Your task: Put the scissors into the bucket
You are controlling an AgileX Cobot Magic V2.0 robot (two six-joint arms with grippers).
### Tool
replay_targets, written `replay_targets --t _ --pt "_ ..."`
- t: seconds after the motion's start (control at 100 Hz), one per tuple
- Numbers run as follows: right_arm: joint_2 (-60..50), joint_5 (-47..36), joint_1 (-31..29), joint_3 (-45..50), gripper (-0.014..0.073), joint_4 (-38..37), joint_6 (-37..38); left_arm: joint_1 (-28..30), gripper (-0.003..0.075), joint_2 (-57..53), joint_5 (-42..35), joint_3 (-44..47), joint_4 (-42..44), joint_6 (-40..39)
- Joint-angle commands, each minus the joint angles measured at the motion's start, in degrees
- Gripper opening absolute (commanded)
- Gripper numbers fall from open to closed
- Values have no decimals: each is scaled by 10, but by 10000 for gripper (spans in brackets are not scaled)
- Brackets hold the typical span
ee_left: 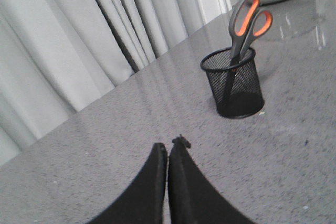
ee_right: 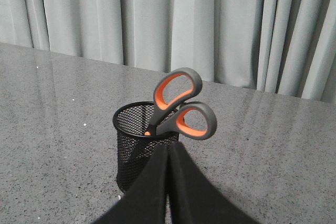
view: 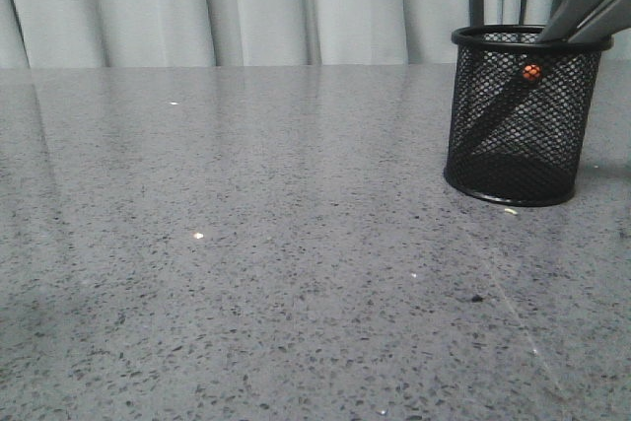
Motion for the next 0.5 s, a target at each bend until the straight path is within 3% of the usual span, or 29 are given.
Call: replay_targets --t 0.0,0.1,0.2,0.49 --pt "5 -40 -1 -14 -45 6 -4 2 -20 3 -27 -10 29 4" --pt "5 -40 -1 -14 -45 6 -4 37 -20 3 -12 -6 -103 110" --pt "5 -40 -1 -14 -45 6 -4 106 -20 2 -79 15 -201 223" --pt "5 -40 -1 -14 -45 6 -4 315 -20 -60 -260 136 -339 238"
